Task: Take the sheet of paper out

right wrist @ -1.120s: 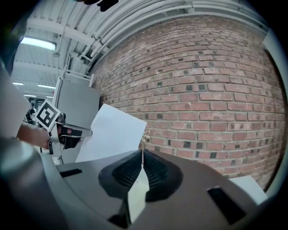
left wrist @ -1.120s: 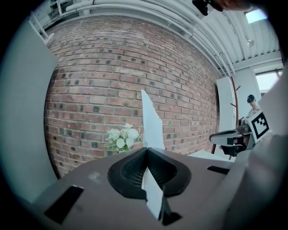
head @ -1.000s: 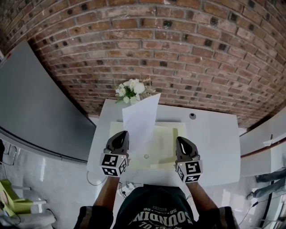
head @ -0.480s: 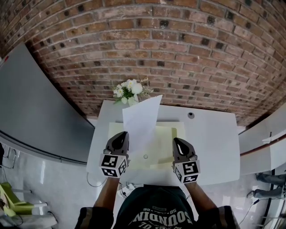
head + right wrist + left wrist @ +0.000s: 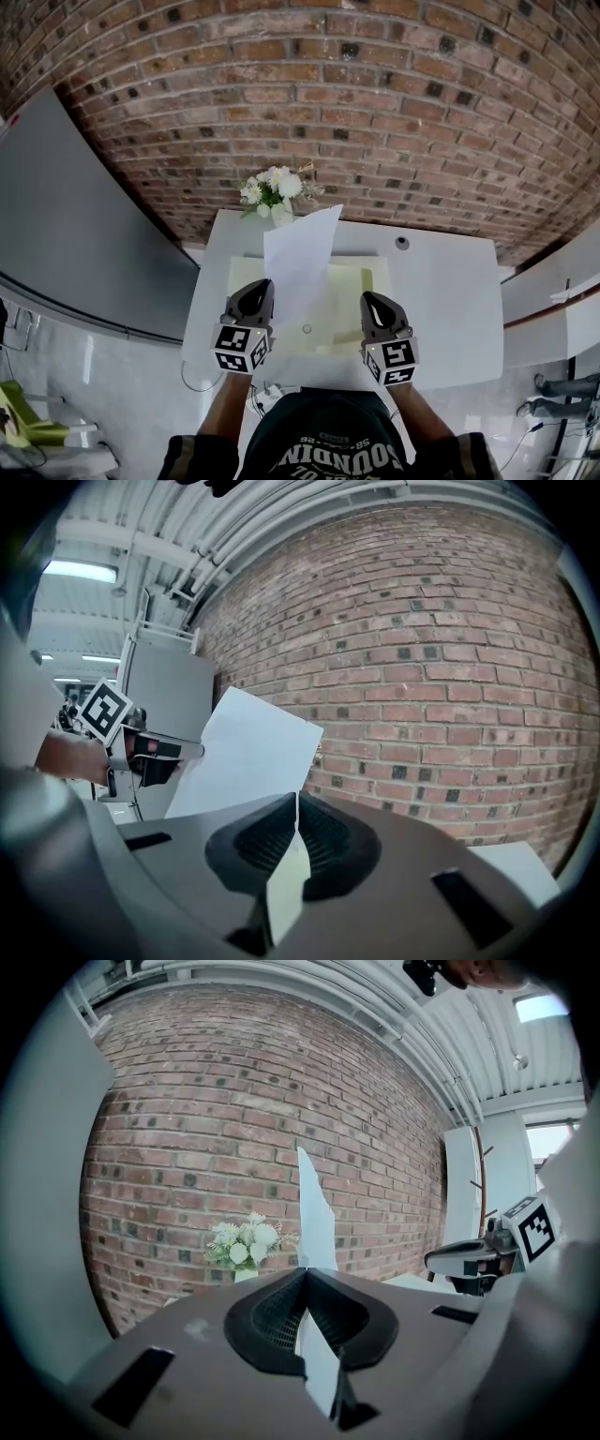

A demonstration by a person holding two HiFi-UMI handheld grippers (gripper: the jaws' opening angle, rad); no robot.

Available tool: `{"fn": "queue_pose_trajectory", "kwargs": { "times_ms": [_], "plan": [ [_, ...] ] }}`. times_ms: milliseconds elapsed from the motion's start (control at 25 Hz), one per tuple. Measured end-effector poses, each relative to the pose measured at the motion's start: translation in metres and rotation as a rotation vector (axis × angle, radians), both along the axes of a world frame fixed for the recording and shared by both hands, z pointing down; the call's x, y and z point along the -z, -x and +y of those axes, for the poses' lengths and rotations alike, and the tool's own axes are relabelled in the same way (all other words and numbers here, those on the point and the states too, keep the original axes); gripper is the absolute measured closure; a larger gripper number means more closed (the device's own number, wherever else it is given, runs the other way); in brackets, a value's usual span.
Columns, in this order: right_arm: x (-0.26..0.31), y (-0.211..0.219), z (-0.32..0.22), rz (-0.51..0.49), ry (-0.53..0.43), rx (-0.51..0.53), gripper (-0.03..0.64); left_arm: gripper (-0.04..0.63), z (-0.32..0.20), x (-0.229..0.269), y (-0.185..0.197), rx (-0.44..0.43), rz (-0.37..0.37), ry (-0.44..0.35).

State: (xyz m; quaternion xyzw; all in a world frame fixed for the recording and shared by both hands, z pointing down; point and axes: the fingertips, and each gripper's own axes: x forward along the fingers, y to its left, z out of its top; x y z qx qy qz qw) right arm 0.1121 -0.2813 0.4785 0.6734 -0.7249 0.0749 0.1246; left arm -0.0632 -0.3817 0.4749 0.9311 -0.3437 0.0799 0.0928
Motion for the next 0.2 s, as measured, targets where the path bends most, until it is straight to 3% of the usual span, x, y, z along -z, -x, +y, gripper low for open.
{"fn": "queue_pose_trajectory", "kwargs": {
  "times_ms": [200],
  "plan": [
    [-0.0015, 0.0024, -0.0015, 0.001, 0.002, -0.003, 0.546, 0.584, -0.0013, -0.0044, 0.0024, -0.003, -0.001, 0.012]
  ]
}}
